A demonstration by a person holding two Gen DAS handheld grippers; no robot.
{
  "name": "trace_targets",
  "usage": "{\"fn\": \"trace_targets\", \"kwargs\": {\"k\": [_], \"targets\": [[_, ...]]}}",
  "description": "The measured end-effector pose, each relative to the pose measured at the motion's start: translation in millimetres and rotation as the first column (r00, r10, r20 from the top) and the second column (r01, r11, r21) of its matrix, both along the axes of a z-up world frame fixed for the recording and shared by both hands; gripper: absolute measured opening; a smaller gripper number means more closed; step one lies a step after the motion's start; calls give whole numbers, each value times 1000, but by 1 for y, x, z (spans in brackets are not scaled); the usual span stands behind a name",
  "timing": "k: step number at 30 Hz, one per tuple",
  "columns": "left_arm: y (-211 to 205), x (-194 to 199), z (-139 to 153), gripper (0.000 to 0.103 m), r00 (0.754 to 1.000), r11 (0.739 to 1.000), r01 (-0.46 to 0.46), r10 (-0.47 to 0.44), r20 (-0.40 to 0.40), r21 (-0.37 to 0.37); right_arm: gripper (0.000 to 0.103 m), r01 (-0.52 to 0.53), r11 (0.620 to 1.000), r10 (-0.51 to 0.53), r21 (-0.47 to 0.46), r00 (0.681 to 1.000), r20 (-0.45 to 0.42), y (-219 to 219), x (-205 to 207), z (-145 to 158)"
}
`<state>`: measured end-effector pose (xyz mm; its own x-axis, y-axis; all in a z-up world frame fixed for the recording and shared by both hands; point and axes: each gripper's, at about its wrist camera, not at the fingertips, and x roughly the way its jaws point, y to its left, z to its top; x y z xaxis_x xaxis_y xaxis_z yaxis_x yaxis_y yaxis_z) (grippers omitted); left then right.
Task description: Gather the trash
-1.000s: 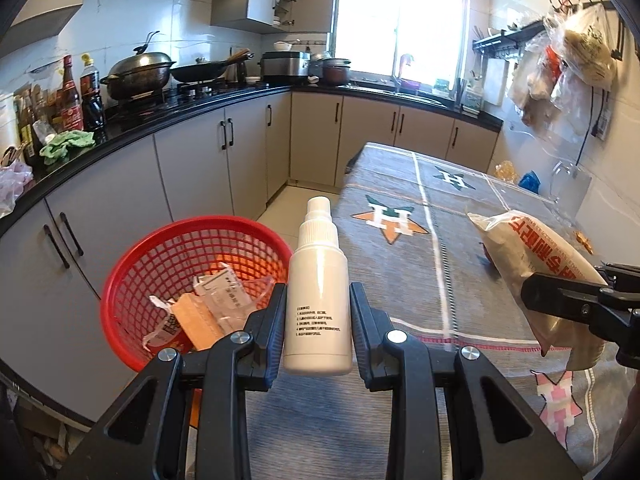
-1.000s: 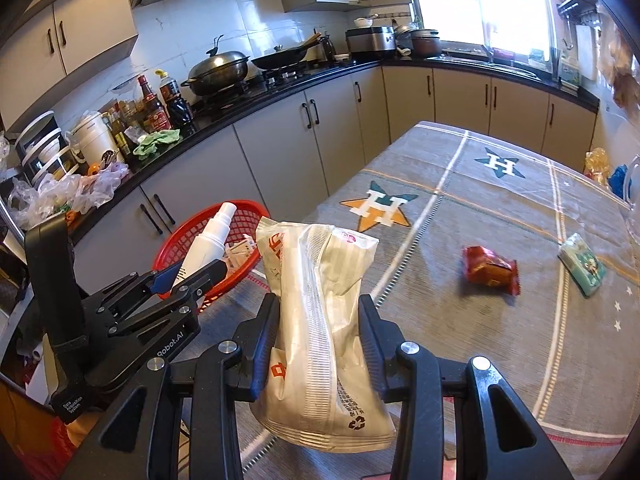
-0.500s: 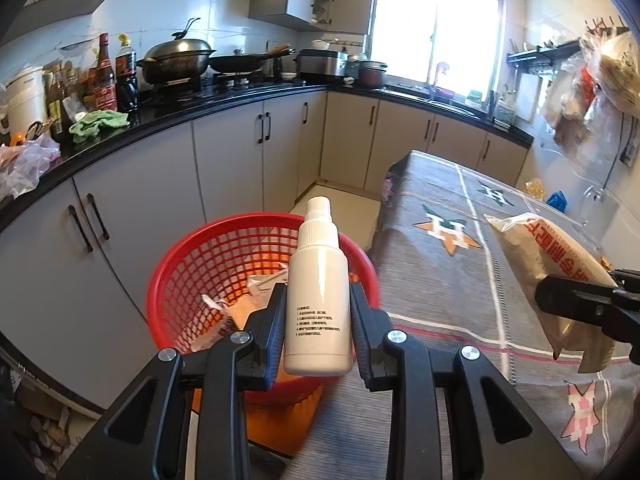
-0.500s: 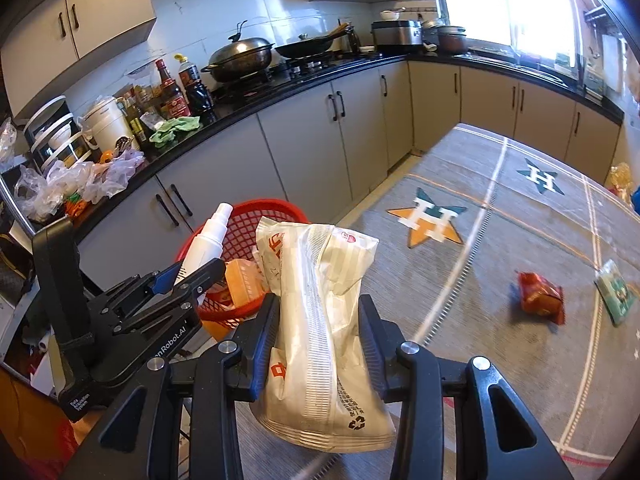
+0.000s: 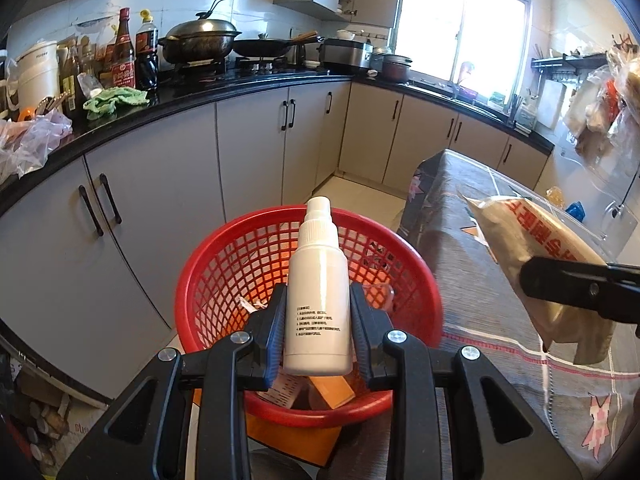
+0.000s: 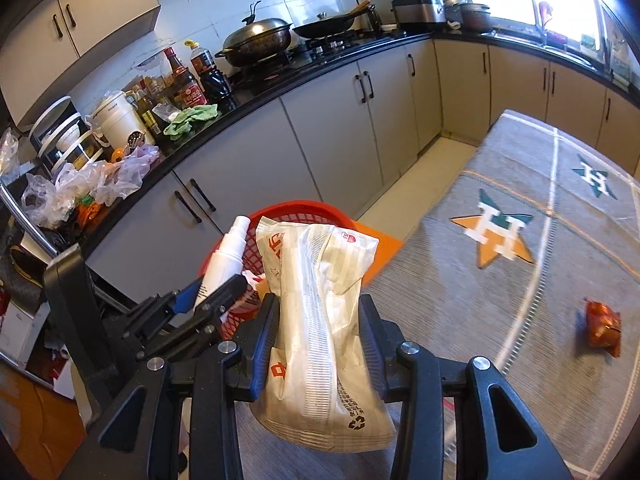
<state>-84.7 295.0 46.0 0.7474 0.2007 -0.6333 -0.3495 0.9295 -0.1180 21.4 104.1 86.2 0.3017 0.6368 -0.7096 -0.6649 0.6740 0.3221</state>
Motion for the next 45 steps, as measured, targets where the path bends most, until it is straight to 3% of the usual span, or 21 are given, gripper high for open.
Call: {"fn": "trace_targets", "kwargs": {"k": [25, 37, 45], "targets": [[41, 18, -23, 29, 999, 998, -38, 37, -33, -50, 43, -18, 998, 24, 53, 991, -132, 65, 36, -42], [48, 28, -38, 29, 996, 997, -50, 45, -71, -63, 44, -16, 995, 33, 94, 982, -187, 72, 49, -62], [48, 29, -44, 29, 995, 996, -51, 44, -85, -78, 51, -28, 993, 50, 111, 977, -207, 71, 52, -66]]}}
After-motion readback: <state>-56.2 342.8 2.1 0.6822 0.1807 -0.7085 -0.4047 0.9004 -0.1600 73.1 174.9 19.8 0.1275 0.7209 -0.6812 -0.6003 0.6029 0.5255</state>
